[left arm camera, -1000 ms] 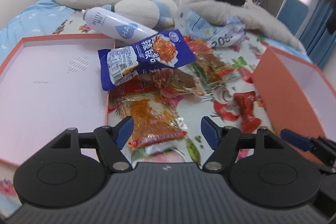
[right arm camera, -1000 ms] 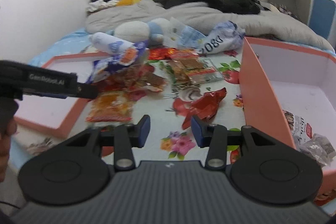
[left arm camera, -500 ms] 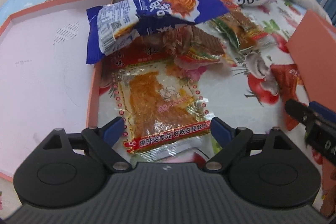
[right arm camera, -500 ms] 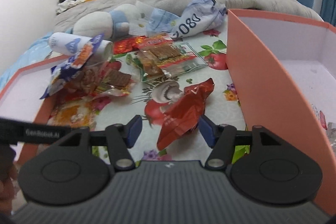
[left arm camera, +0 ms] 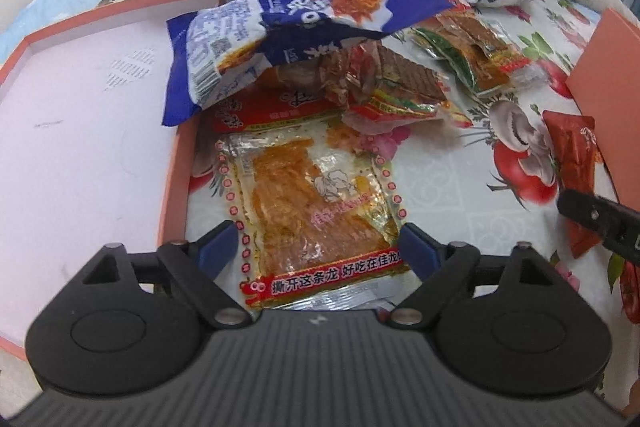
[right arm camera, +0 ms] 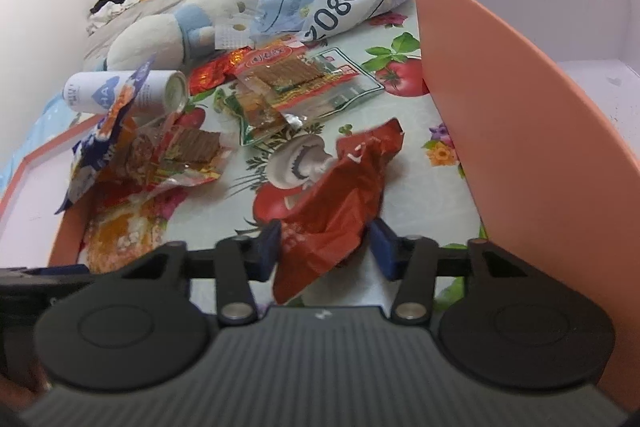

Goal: Organize snacks
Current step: 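Grasp the orange spicy strip packet with left tool while right grasps red wrapper, then carry both held packets up and over to the box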

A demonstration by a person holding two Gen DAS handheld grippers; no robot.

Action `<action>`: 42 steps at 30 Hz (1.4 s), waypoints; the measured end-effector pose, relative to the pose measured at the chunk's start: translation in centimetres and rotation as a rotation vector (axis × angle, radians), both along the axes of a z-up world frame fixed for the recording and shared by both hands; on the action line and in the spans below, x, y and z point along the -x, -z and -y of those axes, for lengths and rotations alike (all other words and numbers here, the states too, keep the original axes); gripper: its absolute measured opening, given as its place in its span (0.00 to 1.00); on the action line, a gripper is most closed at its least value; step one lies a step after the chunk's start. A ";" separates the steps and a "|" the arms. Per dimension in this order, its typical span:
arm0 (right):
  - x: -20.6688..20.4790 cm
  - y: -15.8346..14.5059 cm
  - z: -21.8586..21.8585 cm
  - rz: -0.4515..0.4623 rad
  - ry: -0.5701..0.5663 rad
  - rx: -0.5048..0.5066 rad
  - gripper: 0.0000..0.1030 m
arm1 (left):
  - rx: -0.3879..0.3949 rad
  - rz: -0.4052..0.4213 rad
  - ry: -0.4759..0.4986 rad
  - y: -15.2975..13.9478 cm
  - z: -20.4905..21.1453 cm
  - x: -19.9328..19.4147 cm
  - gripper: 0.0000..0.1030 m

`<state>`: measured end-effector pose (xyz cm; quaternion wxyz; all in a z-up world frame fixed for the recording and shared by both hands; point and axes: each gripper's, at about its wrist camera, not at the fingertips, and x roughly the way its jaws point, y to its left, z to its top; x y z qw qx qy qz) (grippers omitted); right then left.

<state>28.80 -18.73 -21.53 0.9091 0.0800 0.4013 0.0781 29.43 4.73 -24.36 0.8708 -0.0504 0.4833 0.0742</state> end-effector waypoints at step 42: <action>13.4 -4.7 1.7 0.106 -0.173 0.089 0.35 | 0.187 0.156 0.036 -7.3 3.6 10.6 0.26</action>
